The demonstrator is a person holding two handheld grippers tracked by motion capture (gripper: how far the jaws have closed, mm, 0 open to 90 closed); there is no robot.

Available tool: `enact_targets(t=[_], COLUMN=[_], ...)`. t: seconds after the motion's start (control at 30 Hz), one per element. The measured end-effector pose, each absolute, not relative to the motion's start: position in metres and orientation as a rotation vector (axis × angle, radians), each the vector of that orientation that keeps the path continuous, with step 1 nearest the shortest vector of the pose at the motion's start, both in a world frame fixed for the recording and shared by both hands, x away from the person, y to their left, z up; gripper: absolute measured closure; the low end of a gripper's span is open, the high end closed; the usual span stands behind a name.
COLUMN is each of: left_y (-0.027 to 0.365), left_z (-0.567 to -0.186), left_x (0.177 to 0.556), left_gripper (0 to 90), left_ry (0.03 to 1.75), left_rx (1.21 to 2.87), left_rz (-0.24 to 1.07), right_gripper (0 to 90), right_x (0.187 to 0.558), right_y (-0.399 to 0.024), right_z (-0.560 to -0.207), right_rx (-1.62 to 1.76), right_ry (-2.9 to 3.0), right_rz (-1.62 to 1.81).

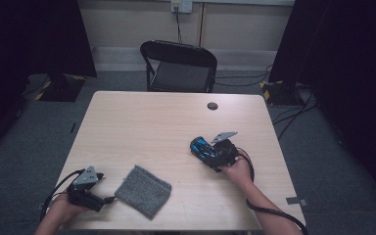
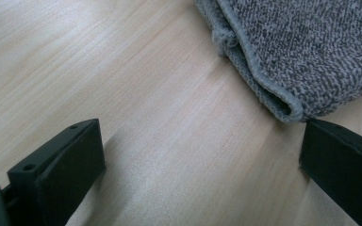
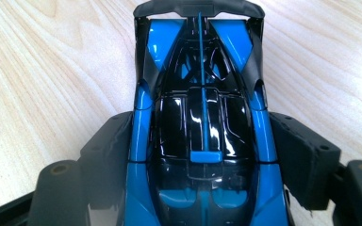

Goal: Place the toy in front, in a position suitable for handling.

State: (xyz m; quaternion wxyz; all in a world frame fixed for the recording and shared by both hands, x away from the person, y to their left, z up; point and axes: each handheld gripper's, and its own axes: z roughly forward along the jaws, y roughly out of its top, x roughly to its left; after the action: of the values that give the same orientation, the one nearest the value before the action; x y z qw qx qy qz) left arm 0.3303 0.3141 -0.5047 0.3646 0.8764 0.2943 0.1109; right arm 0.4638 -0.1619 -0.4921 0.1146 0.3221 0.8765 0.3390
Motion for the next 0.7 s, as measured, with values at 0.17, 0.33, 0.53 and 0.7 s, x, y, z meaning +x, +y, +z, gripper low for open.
enact_targets(t=[0.17, 0.33, 0.53, 0.7], left_y=[0.3141, 0.314, 0.3141, 0.3141], left_z=[-0.5047, -0.5048, -0.5047, -0.5047], left_x=[0.3304, 0.3303, 0.3303, 0.3304], left_gripper=[0.0, 0.0, 0.0, 0.0], left_ry=[0.757, 0.758, 0.757, 0.757], left_rx=[2.254, 2.254, 2.254, 2.254], left_rz=[0.285, 0.284, 0.285, 0.285], right_gripper=[26.6, 26.5, 23.6, 16.8], right_x=[0.466, 0.4662, 0.4686, 0.4655], right_y=[-0.1594, -0.1579, -0.1599, -0.1652], right_z=[-0.4915, -0.4932, -0.494, -0.4904], right_rx=[0.914, 0.925, 0.945, 0.931], right_ry=[2.578, 2.565, 2.591, 2.59], right_rz=[0.985, 1.001, 1.005, 1.017])
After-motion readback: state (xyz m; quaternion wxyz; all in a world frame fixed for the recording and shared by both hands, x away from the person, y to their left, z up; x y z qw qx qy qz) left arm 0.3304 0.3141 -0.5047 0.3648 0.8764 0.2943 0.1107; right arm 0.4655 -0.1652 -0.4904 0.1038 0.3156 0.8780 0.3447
